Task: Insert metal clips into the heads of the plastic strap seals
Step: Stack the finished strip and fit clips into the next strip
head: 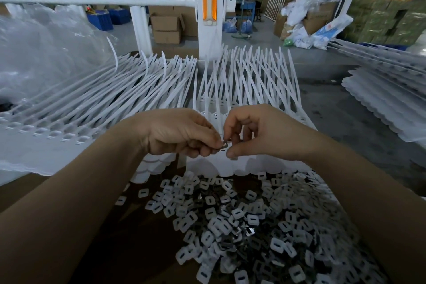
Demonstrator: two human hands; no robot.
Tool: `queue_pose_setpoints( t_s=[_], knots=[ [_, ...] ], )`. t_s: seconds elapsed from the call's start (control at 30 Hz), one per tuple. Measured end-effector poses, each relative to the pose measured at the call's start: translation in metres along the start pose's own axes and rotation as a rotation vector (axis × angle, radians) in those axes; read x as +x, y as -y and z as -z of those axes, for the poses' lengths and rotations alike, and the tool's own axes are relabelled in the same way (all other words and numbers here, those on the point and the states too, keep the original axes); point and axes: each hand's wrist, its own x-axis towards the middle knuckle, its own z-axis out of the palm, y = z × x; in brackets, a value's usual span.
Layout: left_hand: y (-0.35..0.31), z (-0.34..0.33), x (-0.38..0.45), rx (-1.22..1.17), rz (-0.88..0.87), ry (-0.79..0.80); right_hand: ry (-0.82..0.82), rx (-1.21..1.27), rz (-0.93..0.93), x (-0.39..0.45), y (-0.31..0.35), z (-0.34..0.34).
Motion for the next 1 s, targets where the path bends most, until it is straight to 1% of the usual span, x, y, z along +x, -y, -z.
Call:
queue_pose_setpoints(
  t_s=[0.1, 0.23, 0.3, 0.37, 0.4, 0.47, 0.53, 0.6, 0.73, 0.8, 0.83, 0.9, 0.93, 1.0],
  knots=[
    [0.001, 0.001, -0.001, -0.059, -0.004, 0.019, -0.036, -0.035, 0.032, 0.000, 0.003, -0.001],
    [0.001, 0.005, -0.005, -0.072, -0.020, 0.044, -0.044, -0.065, -0.007, -0.001, 0.003, 0.000],
    [0.000, 0.008, -0.009, 0.000, -0.013, 0.071, -0.053, -0.052, -0.041, -0.002, 0.002, 0.000],
    [-0.001, 0.007, -0.012, 0.123, -0.005, 0.099, -0.066, -0.039, -0.080, -0.004, 0.000, 0.002],
    [-0.002, 0.006, -0.013, 0.190, -0.012, 0.081, -0.070, -0.031, -0.101, -0.004, 0.000, 0.002],
    [-0.004, 0.003, -0.012, 0.265, -0.063, -0.020, -0.073, -0.015, -0.130, -0.004, 0.000, 0.002],
    [-0.006, -0.001, -0.010, 0.245, -0.123, -0.111, -0.072, 0.001, -0.136, -0.003, 0.000, 0.001],
    [-0.008, -0.004, -0.008, 0.217, -0.162, -0.168, -0.078, 0.012, -0.132, -0.003, 0.000, 0.000],
    [-0.009, -0.009, -0.005, 0.258, -0.189, -0.226, -0.082, 0.009, -0.148, -0.003, -0.001, 0.000],
    [-0.009, -0.010, -0.004, 0.237, -0.192, -0.262, -0.103, 0.006, -0.171, -0.002, -0.004, 0.001],
    [-0.008, -0.009, -0.002, 0.216, -0.193, -0.304, -0.131, -0.013, -0.191, -0.001, -0.006, 0.002],
    [-0.004, -0.007, 0.003, 0.190, -0.184, -0.428, -0.188, -0.136, -0.249, 0.000, -0.014, 0.004],
    [-0.001, -0.006, 0.005, 0.186, -0.171, -0.478, -0.191, -0.213, -0.281, 0.001, -0.017, 0.004],
    [0.003, -0.009, 0.009, 0.197, -0.141, -0.508, -0.144, -0.290, -0.325, 0.000, -0.021, 0.003]
  ],
)
